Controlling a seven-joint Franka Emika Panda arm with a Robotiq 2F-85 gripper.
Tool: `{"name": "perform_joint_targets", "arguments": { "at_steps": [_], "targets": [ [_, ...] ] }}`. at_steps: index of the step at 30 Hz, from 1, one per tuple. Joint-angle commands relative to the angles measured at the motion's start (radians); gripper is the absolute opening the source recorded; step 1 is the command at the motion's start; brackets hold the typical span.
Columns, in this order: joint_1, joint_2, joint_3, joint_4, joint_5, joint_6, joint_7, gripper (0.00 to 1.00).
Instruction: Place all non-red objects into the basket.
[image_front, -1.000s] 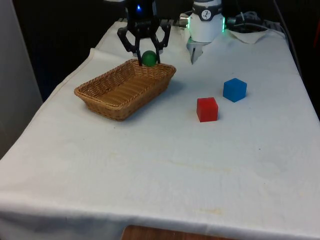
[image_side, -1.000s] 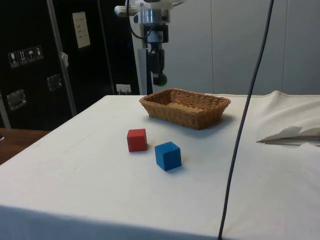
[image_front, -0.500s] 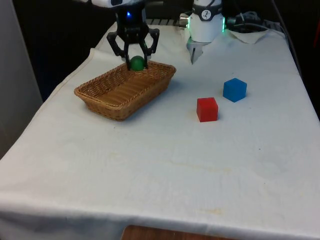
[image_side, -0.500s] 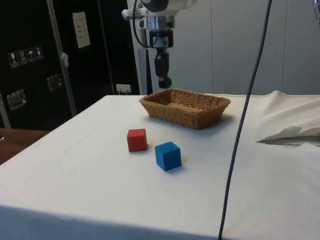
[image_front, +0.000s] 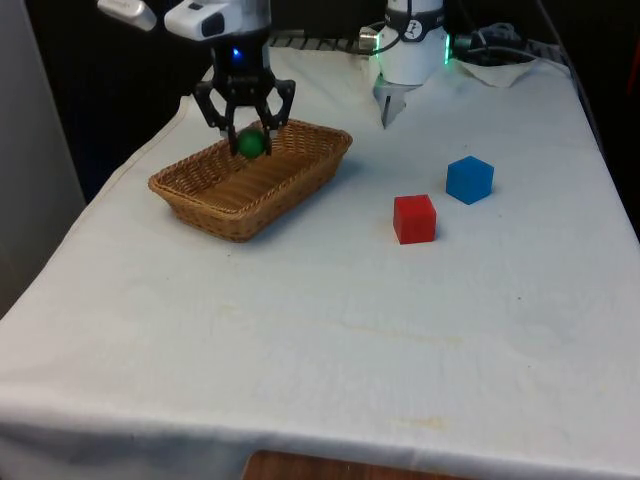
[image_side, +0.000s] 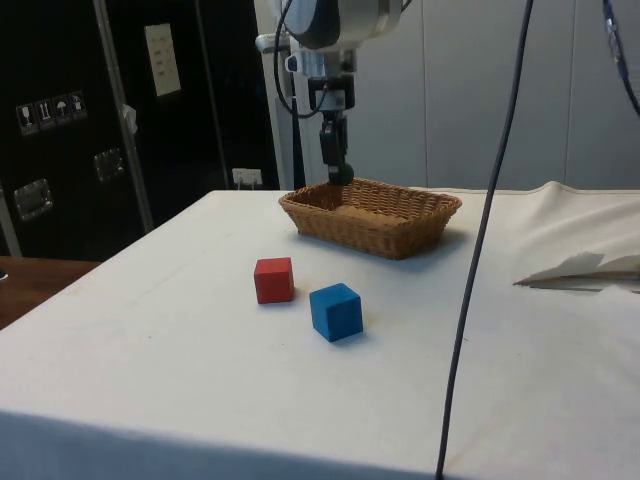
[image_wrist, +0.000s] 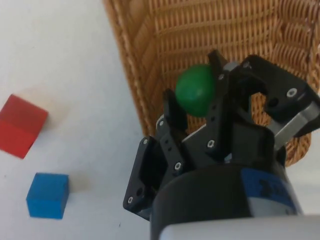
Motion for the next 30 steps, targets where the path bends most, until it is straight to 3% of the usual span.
{"name": "perform_joint_targets", "arguments": {
  "at_steps": [1, 8, 9, 10, 13, 17, 18, 19, 24, 25, 27, 28, 30],
  "targets": [
    [-0.008, 0.014, 0.005, 0.003, 0.011, 0.016, -0.012, 0.0],
    [-0.018, 0.059, 0.007, 0.004, 0.049, 0.056, -0.032, 0.0],
    [-0.006, 0.056, -0.004, 0.002, 0.032, 0.046, -0.019, 0.0],
    [-0.018, 0.065, 0.007, 0.004, 0.058, 0.061, -0.036, 0.0],
    [-0.021, 0.084, 0.007, 0.008, 0.102, 0.068, -0.058, 0.0],
    [-0.024, 0.103, 0.006, 0.015, 0.152, 0.069, -0.086, 0.0],
    [-0.011, 0.105, -0.007, 0.013, 0.14, 0.063, -0.075, 0.0],
    [-0.024, 0.107, 0.005, 0.016, 0.164, 0.068, -0.093, 0.0],
    [-0.021, 0.123, -0.004, 0.03, 0.191, 0.057, -0.109, 0.0],
    [-0.021, 0.124, -0.004, 0.032, 0.191, 0.055, -0.109, 0.03],
    [-0.015, 0.123, -0.01, 0.028, 0.183, 0.057, -0.103, 0.21],
    [-0.021, 0.125, -0.004, 0.033, 0.191, 0.054, -0.109, 0.31],
    [-0.021, 0.125, -0.004, 0.033, 0.191, 0.053, -0.108, 0.5]
  ]
}}
